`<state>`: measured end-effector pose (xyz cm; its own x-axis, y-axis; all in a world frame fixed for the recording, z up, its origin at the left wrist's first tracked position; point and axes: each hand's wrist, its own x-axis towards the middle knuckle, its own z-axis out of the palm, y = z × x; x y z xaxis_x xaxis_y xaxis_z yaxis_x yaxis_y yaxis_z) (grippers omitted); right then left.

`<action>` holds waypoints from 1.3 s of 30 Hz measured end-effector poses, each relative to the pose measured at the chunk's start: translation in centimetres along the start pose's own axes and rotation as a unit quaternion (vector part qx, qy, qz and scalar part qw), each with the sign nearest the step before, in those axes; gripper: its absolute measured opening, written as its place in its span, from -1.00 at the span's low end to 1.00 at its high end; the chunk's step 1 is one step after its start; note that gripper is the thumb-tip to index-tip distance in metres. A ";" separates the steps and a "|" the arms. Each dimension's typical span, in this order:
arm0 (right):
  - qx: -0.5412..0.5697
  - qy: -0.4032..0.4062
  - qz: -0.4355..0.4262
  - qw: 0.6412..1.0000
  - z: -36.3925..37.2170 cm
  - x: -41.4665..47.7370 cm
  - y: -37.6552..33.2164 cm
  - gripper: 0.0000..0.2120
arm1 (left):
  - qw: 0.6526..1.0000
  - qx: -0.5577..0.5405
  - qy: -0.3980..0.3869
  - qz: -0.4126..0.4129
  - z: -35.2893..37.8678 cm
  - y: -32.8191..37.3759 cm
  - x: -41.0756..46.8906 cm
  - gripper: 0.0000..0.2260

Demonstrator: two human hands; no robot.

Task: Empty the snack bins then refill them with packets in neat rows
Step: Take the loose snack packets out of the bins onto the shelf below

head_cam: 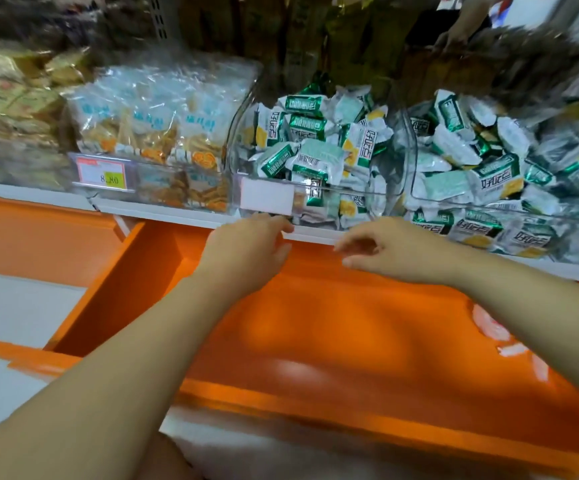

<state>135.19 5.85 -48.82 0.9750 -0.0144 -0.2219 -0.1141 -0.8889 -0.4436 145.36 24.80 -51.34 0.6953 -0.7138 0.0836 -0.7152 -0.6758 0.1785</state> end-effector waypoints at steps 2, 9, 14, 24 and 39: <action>0.006 0.141 -0.016 0.990 -1.9 1.8 -0.5 -0.73 | 0.996 -0.016 0.084 -0.004 -0.9 -0.8 1.3 -0.69; -0.039 0.228 -0.005 0.973 -6.8 9.6 -0.9 -0.11 | 0.993 -0.042 0.109 -0.015 -1.3 -4.0 3.1 -0.54; -0.107 0.113 -0.008 0.988 -9.5 13.5 -0.6 0.14 | 0.992 -0.054 0.107 -0.023 -1.3 -4.2 3.3 -0.53; -0.142 0.052 -0.070 0.986 -8.8 13.9 -0.1 -0.07 | 0.987 -0.068 0.140 -0.038 -1.1 -3.8 4.2 -0.61; -0.113 0.117 -0.049 0.985 -9.1 12.2 0.2 -0.19 | 0.991 -0.133 0.013 -0.026 -4.9 -1.6 10.9 -0.41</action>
<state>148.82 1.35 -43.70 0.9995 -0.0047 0.0312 0.0030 -0.9702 -0.2422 154.42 19.05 -45.89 0.7345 -0.6722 0.0932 -0.6372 -0.6358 0.4356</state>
